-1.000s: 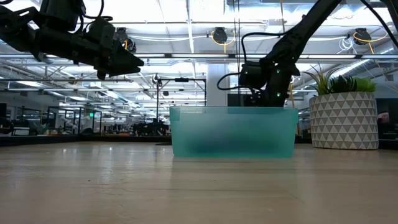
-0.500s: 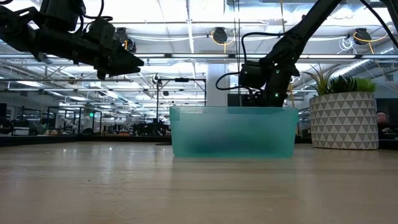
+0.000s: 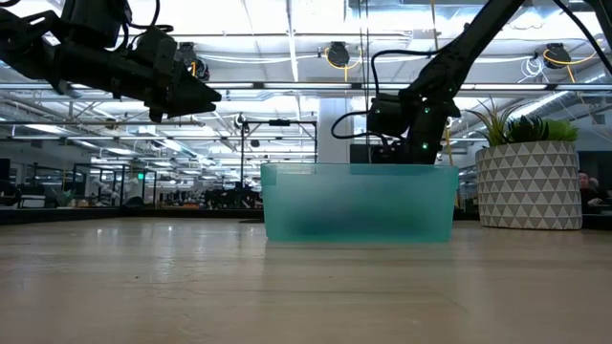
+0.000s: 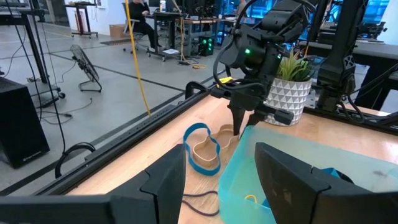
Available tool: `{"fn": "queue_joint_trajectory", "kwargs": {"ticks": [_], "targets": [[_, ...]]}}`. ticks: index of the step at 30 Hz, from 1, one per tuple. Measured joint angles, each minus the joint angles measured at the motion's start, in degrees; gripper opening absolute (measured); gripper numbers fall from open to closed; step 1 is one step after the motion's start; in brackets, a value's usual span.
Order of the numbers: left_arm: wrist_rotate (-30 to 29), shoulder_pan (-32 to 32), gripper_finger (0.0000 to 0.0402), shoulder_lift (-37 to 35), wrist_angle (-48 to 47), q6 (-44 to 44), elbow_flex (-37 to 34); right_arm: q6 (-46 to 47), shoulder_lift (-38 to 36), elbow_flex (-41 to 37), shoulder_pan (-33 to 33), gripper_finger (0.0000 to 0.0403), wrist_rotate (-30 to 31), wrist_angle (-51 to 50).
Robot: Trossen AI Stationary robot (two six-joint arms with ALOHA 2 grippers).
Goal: Pick and place rubber bands into bin
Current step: Put the brown rubber band into the green bin
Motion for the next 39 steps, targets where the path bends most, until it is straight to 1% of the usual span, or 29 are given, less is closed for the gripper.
{"fn": "queue_joint_trajectory", "kwargs": {"ticks": [2, 4, 6, 8, 10, 12, 16, 25, 29, 33, 35, 39], "targets": [[0.0, 0.0, 0.02, 0.0, 0.0, 0.0, 0.0, -1.0, 0.0, 0.0, 0.0, 0.0026, 0.0, 0.0], [0.0, 0.0, 0.02, 0.0, 0.0, 0.0, 0.0, -2.2, 0.0, 0.0, 0.0, 0.0007, 0.3, 0.0], [0.0, 0.0, 0.02, 0.0, 0.0, 0.0, 0.0, -1.9, -0.4, 0.0, 0.3, 0.0008, 3.1, -0.2], [0.0, 0.0, 0.02, 0.0, 0.0, 0.0, 0.0, -1.8, -1.2, 0.0, 0.9, 0.0005, 8.2, -0.5], [0.0, 0.0, 0.02, 0.0, 0.0, 0.0, 0.0, -2.1, -2.7, 0.0, 1.4, 0.0003, 11.8, -0.7], [-0.1, 0.0, 0.02, 0.0, 0.0, 0.0, 0.0, -2.0, -4.8, 0.0, 2.0, 0.0003, 13.4, -0.8], [-0.1, 0.0, 0.02, 0.0, 0.0, 0.0, 0.0, -2.1, -10.4, 0.0, 3.0, 0.0002, 13.3, -0.5], [0.0, 0.0, 0.02, 0.0, 0.0, 0.0, 0.0, -1.8, -26.6, 0.0, 5.4, 0.0001, 13.5, -0.3], [0.0, 0.0, 0.02, 0.0, 0.0, 0.0, 0.0, 0.9, -33.5, 0.0, 6.6, 0.0001, 13.4, 0.6], [0.0, 0.0, 0.02, 0.0, 0.0, 0.0, 0.0, 3.5, -39.2, 0.0, 9.4, 0.0001, 13.0, 1.8], [0.0, 0.0, 0.02, 0.0, 0.0, 0.0, 0.0, 4.1, -41.2, 0.0, 11.0, 0.0001, 10.9, 2.7], [0.0, 0.0, 0.02, 0.0, 0.0, 0.0, 0.0, 6.1, -43.3, 0.0, 14.6, 0.0, 3.0, 6.3]]}}
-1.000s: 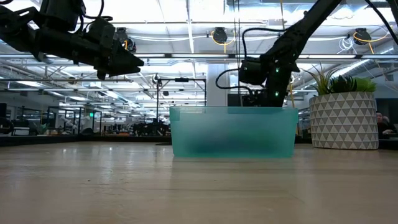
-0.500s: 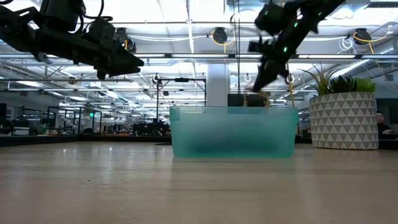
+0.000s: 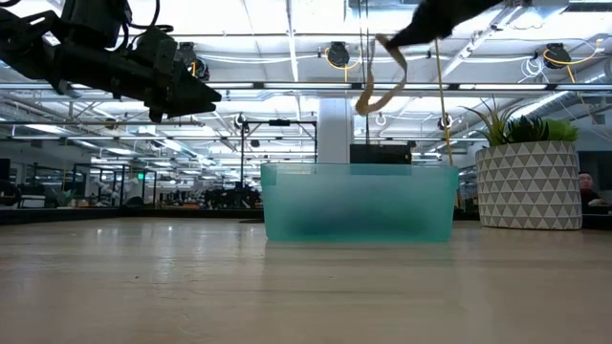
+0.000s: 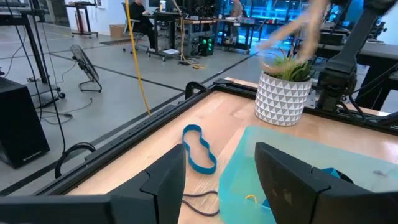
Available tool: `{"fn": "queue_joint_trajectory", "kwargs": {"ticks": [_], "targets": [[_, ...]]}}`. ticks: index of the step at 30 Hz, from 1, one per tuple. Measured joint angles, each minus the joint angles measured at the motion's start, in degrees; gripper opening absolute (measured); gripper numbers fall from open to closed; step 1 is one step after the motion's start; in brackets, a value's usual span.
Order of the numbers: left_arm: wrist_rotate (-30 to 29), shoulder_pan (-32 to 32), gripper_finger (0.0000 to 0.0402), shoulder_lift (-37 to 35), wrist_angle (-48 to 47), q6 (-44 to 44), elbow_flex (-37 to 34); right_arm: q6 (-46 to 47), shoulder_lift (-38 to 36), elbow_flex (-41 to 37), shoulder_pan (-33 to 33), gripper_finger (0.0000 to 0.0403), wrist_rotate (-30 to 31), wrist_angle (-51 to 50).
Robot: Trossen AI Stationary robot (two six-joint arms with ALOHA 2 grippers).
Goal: Pick and place rubber bands into bin
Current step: Put the brown rubber band into the green bin
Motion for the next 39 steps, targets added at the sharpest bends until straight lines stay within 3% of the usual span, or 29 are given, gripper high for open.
{"fn": "queue_joint_trajectory", "kwargs": {"ticks": [4, 16, 24, 39], "targets": [[0.0, 0.0, 0.02, 0.0, 0.0, 0.0, 0.0, 1.2, 0.9, 0.0, 4.1, 0.0, -4.8, 2.6], [0.0, 0.0, 0.02, 0.0, 0.0, 0.0, 0.0, 0.7, 14.8, 0.0, 14.0, 0.0, -4.7, 3.9], [0.0, 0.0, 0.02, 0.0, 0.0, 0.0, 0.0, 0.5, 27.0, 0.0, 15.4, 0.0, 2.6, 3.1], [0.0, 0.0, 0.02, 0.0, 0.0, 0.0, 0.0, 2.0, 39.4, 0.0, 15.3, 0.0002, 2.7, 3.1]]}}
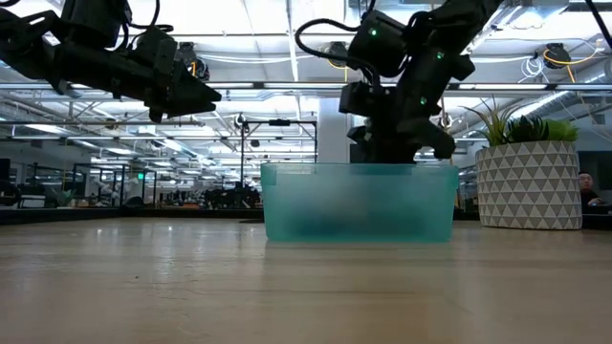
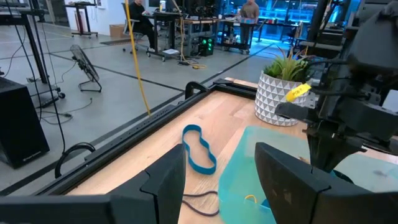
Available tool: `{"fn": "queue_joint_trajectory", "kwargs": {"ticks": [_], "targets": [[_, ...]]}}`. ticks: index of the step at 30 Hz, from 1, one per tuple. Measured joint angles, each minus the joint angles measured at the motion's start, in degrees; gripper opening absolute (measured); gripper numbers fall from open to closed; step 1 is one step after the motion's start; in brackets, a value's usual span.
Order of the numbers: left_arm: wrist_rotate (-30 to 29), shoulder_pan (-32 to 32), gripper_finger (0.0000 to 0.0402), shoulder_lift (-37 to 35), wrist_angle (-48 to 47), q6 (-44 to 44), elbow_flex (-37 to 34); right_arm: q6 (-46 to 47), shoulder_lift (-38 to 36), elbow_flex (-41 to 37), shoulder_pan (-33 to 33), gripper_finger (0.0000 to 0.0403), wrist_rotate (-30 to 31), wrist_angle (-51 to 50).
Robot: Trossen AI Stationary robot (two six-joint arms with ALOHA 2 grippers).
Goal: Pick and place rubber bands into bin
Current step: Put the brown rubber band into the green bin, then put the blue rubber band into the green bin
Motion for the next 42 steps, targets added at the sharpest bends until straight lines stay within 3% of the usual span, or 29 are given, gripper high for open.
{"fn": "queue_joint_trajectory", "kwargs": {"ticks": [15, 26, 33, 42], "targets": [[0.0, 0.0, 0.02, 0.0, 0.0, 0.0, 0.0, 0.5, -0.8, 0.0, 0.0, 0.0027, 0.0, 0.0], [0.0, 0.0, 0.02, 0.0, 0.0, 0.0, 0.0, 0.3, -1.7, 0.0, 0.0, 0.0144, 0.2, -0.4], [0.0, 0.0, 0.02, 0.0, 0.0, 0.0, 0.0, -1.8, -9.0, 0.0, 0.0, 0.0174, 0.2, -1.3], [0.0, 0.0, 0.02, 0.0, -0.2, 0.0, 0.0, -5.8, -22.8, 0.0, -0.5, 0.0168, 0.3, -3.2]]}}
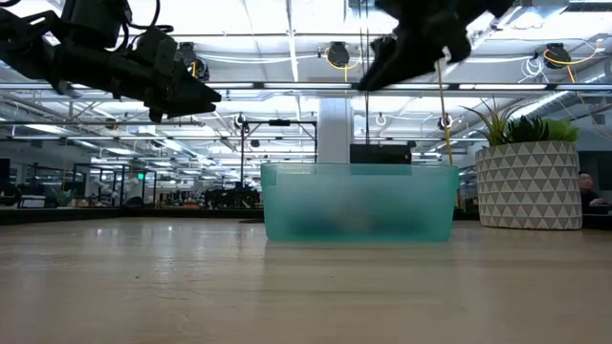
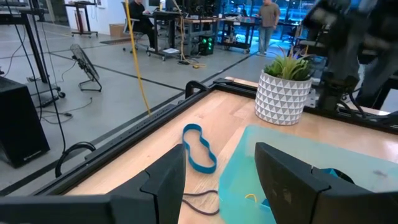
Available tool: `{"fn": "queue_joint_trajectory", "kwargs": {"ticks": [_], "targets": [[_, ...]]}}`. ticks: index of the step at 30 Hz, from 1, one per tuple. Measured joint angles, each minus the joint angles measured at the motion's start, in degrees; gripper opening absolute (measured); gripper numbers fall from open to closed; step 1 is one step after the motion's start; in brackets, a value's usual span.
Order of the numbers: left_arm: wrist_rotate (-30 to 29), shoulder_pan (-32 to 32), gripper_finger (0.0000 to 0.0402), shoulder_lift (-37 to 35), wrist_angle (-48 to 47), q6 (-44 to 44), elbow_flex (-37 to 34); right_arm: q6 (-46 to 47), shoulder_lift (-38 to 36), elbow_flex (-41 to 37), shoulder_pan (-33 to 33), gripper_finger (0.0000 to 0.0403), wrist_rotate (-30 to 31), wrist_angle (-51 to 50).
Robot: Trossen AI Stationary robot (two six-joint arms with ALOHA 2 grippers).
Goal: Pick and place rubber bands into bin
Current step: Put the blue rubber band into the green bin
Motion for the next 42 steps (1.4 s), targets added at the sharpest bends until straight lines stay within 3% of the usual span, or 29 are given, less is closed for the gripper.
{"fn": "queue_joint_trajectory", "kwargs": {"ticks": [8, 14, 22, 31, 42], "targets": [[0.0, 0.0, 0.02, 0.0, -0.3, 0.8, 0.0, 7.7, -5.3, 0.0, 0.0, 0.0173, 0.5, 1.6], [0.0, 0.0, 0.02, 0.0, -0.3, 0.7, 0.0, 10.7, -5.3, 0.4, -4.0, 0.0169, 13.5, 1.0], [0.1, 0.0, 0.02, 0.0, -1.1, 0.5, 0.0, 10.8, -0.8, 5.1, -17.5, 0.0167, 4.4, -1.8], [0.1, 0.0, 0.02, 0.0, -1.4, 0.5, 0.0, 8.8, 11.9, 7.8, -29.1, 0.0167, -4.7, -4.1], [0.2, 0.0, 0.02, 0.0, -2.2, 0.8, 0.0, 7.7, 26.0, 7.8, -33.8, 0.0166, -4.8, 3.1]]}}
